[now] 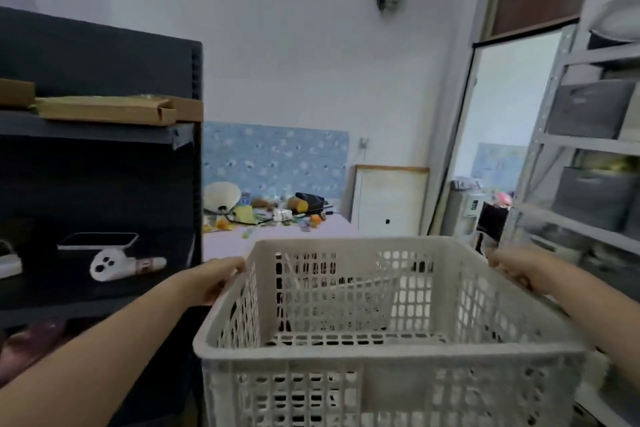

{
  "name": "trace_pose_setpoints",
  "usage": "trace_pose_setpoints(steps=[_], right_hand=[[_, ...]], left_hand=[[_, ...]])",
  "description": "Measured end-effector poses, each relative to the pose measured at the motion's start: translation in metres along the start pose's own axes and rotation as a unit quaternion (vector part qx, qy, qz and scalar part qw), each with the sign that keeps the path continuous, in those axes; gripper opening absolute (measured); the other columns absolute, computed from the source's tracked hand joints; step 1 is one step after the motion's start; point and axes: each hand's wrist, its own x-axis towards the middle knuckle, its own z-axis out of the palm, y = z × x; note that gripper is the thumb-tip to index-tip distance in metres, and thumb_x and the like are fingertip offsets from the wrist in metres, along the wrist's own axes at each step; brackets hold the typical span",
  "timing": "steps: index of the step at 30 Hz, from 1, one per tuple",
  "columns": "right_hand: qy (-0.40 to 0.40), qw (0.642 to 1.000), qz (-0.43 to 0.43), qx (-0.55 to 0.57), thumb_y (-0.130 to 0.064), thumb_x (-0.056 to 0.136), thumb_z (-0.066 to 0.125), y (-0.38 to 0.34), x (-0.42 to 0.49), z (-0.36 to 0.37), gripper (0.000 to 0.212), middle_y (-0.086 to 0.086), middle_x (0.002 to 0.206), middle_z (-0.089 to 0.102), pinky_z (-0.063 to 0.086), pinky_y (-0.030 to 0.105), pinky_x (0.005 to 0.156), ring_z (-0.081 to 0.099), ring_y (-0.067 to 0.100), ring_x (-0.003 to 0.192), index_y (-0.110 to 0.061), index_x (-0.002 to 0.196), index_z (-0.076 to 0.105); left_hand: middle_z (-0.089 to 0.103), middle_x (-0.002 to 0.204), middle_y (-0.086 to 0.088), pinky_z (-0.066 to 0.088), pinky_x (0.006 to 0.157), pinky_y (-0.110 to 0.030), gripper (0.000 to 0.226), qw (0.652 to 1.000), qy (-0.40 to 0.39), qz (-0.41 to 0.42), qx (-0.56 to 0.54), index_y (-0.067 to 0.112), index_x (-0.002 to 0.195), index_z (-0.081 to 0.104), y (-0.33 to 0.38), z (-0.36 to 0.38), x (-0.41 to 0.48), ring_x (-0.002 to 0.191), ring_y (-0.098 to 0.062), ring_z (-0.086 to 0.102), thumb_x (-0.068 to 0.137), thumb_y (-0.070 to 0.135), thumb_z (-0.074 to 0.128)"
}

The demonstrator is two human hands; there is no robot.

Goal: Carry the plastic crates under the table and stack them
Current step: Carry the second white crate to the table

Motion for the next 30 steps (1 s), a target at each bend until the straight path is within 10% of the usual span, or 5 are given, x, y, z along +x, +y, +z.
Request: trace_pose_setpoints(steps=[5,11,21,26,30], right_hand=[[0.032,0.999,0.035,0.019,-0.002,0.086,0.048,-0.042,0.079,0.018,0.024,0.007,0.06,0.025,0.017,0.024,0.049,0.02,0.017,0.049,-0.014,0.074,0.031],[0.078,0.994,0.044,0.067,0.001,0.091,0.047,-0.097,0.194,0.028,0.029,0.01,0.06,0.03,0.019,0.028,0.049,0.025,0.021,0.05,-0.008,0.066,0.036],[0.023,0.991,-0.023,0.128,-0.01,0.089,0.057,-0.186,0.475,0.103,0.027,0.017,0.068,0.054,0.04,0.031,0.05,0.052,0.03,0.057,0.011,0.106,0.055],[-0.055,0.988,-0.024,0.139,-0.016,0.077,0.065,-0.212,0.661,0.167,0.032,0.03,0.086,0.068,0.056,0.061,0.073,0.069,0.043,0.08,0.01,0.095,0.061],[-0.083,0.99,-0.032,0.114,-0.014,0.082,0.061,-0.256,0.71,0.2,0.024,0.033,0.079,0.066,0.05,0.038,0.061,0.064,0.038,0.07,0.01,0.08,0.061]], left_hand=[[0.068,0.093,-0.028,0.05,0.056,-0.03,0.029,0.998,0.046,0.014,-0.036,-0.001,0.1,0.063,0.038,0.022,0.105,0.067,-0.033,0.063,0.085,0.023,0.056],[0.065,0.072,-0.017,0.046,0.061,-0.033,0.02,0.991,0.116,0.031,-0.057,0.004,0.077,0.065,0.113,0.035,0.232,0.063,-0.03,0.06,0.085,0.021,0.058],[0.068,0.076,-0.026,0.052,0.069,-0.044,0.023,0.974,0.215,0.029,-0.065,0.003,0.074,0.061,0.17,0.055,0.433,0.069,-0.037,0.065,0.089,0.02,0.056],[0.07,0.091,-0.028,0.051,0.065,-0.038,0.026,0.963,0.249,-0.021,-0.097,-0.001,0.096,0.066,0.191,0.063,0.516,0.066,-0.033,0.063,0.085,0.022,0.06],[0.065,0.091,-0.026,0.046,0.063,-0.033,0.019,0.96,0.259,-0.06,-0.087,0.002,0.088,0.059,0.199,0.067,0.574,0.068,-0.032,0.059,0.089,0.021,0.059]])
